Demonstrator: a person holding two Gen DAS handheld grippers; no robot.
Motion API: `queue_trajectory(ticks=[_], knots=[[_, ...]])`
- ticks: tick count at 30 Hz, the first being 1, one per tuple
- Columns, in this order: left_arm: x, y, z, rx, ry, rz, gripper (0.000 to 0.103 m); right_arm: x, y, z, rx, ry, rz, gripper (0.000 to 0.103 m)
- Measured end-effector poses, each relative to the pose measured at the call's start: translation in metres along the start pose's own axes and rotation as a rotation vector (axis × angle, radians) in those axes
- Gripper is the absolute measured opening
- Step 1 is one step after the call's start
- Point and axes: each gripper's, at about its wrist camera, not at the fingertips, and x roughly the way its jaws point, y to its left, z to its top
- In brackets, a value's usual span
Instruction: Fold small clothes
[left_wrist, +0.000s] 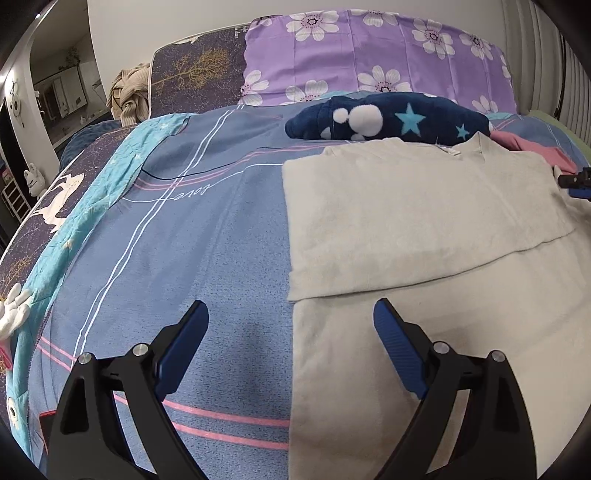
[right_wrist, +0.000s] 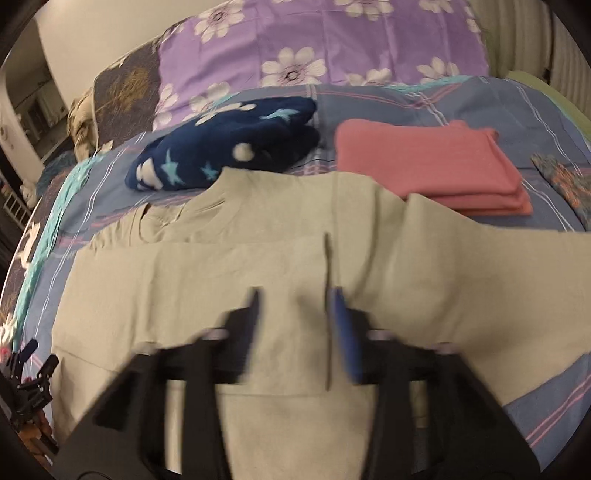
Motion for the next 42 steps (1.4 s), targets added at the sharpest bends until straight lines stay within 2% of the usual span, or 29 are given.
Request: queue_trajectory(ticks=[2,4,7,9,11,13,15,16,18,20,24,25,26,27,28,31,33,34,37,39,42], knots=[[-0.002,0.001,0.001,-0.005,-0.006,-0.001,0.091,-0.016,-0.007,-0.002,0.010,-0.062,-0.016,0.077],[-0.008,0.002,0.004,-0.019,-0.036,-0.019,0.091,-0.026,-0.012,-0.003,0.008,-0.073,0.045,0.077],[-0.017,-0.002,0.014,-0.053,-0.083,-0.089,0.091,-0.037,-0.017,-0.009,0.079,-0.097,0.153,0.077],[-0.018,-0.014,0.024,-0.050,-0.098,-0.131,0.091,-0.035,-0.010,-0.012,0.085,-0.086,0.247,0.077],[-0.016,-0.035,0.032,-0.025,-0.115,-0.186,0.091,-0.031,0.001,-0.017,0.048,-0.092,0.274,0.077],[-0.007,-0.053,0.037,0.001,-0.097,-0.243,0.090,-0.015,0.011,-0.025,0.017,-0.029,0.303,0.076],[0.011,-0.072,0.037,0.019,-0.039,-0.280,0.083,0.016,0.013,-0.038,0.029,0.105,0.249,0.074],[0.022,-0.080,0.034,0.031,-0.001,-0.283,0.081,0.021,0.012,-0.043,0.020,0.094,0.230,0.069],[0.037,-0.090,0.030,0.060,0.058,-0.264,0.081,0.017,0.017,-0.044,-0.026,0.091,0.227,0.071],[0.036,-0.090,0.031,0.062,0.059,-0.270,0.083,0.017,0.017,-0.043,-0.027,0.124,0.247,0.076],[0.041,-0.093,0.029,0.078,0.084,-0.295,0.094,0.015,0.016,-0.045,-0.069,0.176,0.289,0.082],[0.041,-0.095,0.029,0.092,0.087,-0.285,0.094,0.011,0.014,-0.046,-0.066,0.170,0.282,0.080],[0.041,-0.098,0.029,0.104,0.085,-0.274,0.095,0.003,0.009,-0.045,-0.039,0.146,0.259,0.066],[0.039,-0.098,0.030,0.106,0.081,-0.271,0.094,-0.009,0.003,-0.046,-0.008,0.113,0.244,0.059],[0.037,-0.097,0.030,0.105,0.072,-0.271,0.094,-0.023,-0.012,-0.045,0.047,0.054,0.226,0.052],[0.023,-0.095,0.032,0.100,0.013,-0.256,0.094,-0.064,-0.070,-0.038,0.199,-0.094,0.241,0.051],[0.008,-0.095,0.036,0.096,-0.044,-0.273,0.094,-0.090,-0.122,-0.034,0.297,-0.170,0.116,0.052],[0.001,-0.097,0.040,0.098,-0.070,-0.277,0.094,-0.099,-0.145,-0.034,0.355,-0.189,0.091,0.051],[-0.017,-0.110,0.051,0.123,-0.125,-0.310,0.094,-0.122,-0.236,-0.048,0.639,-0.226,0.086,0.037],[-0.022,-0.124,0.055,0.152,-0.136,-0.327,0.094,-0.130,-0.288,-0.067,0.822,-0.246,0.097,0.036],[-0.019,-0.147,0.053,0.209,-0.115,-0.337,0.094,-0.132,-0.336,-0.091,0.986,-0.251,0.111,0.036]])
